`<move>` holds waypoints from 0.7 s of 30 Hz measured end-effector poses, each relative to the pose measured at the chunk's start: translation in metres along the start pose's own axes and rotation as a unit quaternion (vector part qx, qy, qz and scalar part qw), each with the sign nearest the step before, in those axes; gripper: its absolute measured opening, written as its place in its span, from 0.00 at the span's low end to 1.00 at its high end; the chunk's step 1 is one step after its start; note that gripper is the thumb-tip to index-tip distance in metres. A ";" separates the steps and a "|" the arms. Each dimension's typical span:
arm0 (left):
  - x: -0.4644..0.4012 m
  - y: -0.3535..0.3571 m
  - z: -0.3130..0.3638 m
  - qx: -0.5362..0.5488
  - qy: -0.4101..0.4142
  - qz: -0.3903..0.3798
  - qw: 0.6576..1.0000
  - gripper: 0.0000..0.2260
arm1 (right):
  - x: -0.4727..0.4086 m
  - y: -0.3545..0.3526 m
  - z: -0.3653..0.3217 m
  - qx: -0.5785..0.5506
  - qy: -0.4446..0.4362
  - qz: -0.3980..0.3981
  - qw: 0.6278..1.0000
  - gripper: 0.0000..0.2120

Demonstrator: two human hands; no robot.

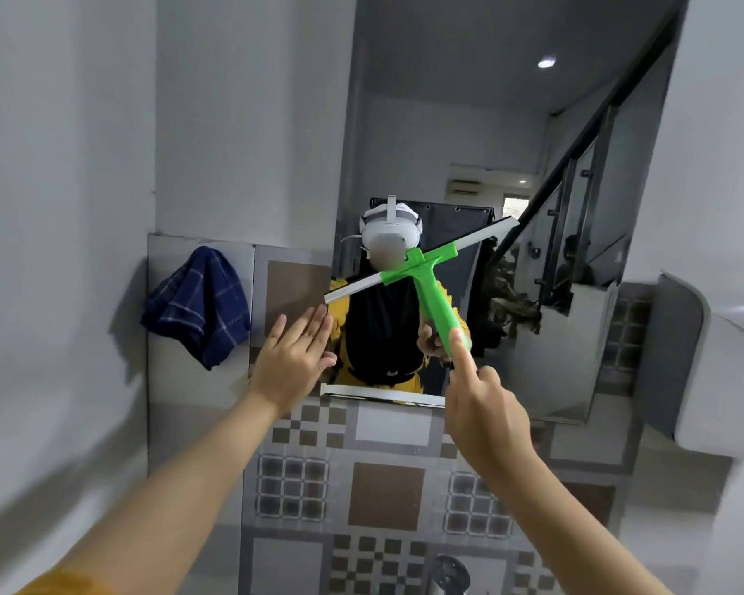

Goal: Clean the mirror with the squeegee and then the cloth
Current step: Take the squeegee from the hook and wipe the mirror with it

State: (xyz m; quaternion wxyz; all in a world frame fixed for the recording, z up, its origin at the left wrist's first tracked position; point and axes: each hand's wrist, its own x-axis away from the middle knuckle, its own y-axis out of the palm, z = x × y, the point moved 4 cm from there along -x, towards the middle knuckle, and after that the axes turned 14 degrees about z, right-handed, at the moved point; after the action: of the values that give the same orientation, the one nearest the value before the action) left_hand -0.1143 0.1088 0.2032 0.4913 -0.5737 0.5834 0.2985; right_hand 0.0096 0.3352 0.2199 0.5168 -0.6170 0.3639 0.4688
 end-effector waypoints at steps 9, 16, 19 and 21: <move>0.019 0.009 -0.002 0.077 -0.047 -0.098 0.991 0.42 | 0.000 0.000 0.010 0.002 -0.016 0.005 1.000 0.35; 0.020 0.012 -0.008 0.094 -0.045 -0.131 0.986 0.46 | 0.010 -0.001 0.024 0.028 -0.031 -0.003 0.999 0.36; 0.020 0.013 -0.008 0.096 -0.042 -0.131 0.986 0.46 | 0.015 -0.003 0.034 0.043 -0.037 -0.010 0.998 0.37; 0.019 0.013 -0.007 0.097 -0.040 -0.131 0.986 0.46 | 0.017 -0.006 0.043 0.054 -0.050 -0.018 0.997 0.38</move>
State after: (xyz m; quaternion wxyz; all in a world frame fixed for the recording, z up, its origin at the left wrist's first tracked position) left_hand -0.1256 0.0968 0.1851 0.6023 -0.5827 0.5091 0.1962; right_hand 0.0113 0.3792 0.2048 0.5753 -0.5708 0.3511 0.4690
